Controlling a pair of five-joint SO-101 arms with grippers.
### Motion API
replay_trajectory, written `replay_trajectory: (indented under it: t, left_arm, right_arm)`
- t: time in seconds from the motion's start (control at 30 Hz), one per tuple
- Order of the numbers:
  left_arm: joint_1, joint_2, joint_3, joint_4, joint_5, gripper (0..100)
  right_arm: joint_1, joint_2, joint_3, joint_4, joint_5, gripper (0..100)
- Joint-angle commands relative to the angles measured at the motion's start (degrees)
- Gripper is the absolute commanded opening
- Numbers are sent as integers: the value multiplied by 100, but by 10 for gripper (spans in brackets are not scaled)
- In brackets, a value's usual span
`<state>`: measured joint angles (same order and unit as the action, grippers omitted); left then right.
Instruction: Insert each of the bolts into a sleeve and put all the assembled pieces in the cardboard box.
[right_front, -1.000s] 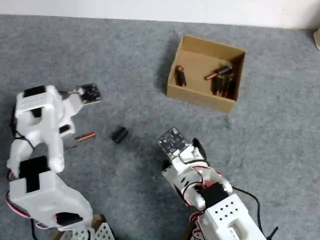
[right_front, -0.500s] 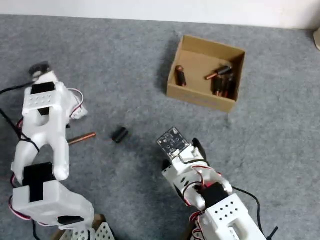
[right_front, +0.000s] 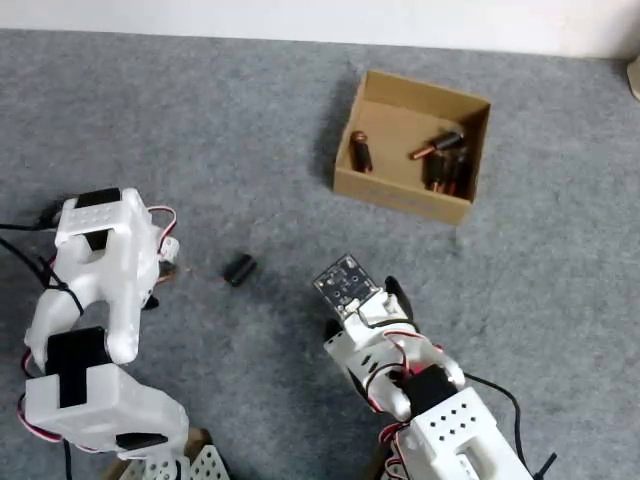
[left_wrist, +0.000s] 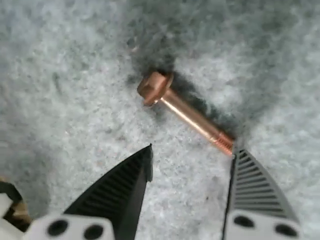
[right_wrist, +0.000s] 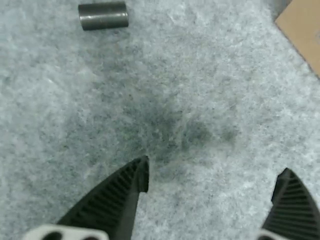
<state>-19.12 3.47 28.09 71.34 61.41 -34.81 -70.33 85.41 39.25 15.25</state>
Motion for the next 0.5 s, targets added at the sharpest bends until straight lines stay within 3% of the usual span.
replay_trajectory:
  t: [0.0,0.47]
  left_arm:
    - [-92,-215,13,-334,264,241]
    - [-602,-224,1200,-2374,554,238]
  right_arm:
    - [-31,-48,-13,-163,88,360]
    - [-31,-48,-13,-163,88,360]
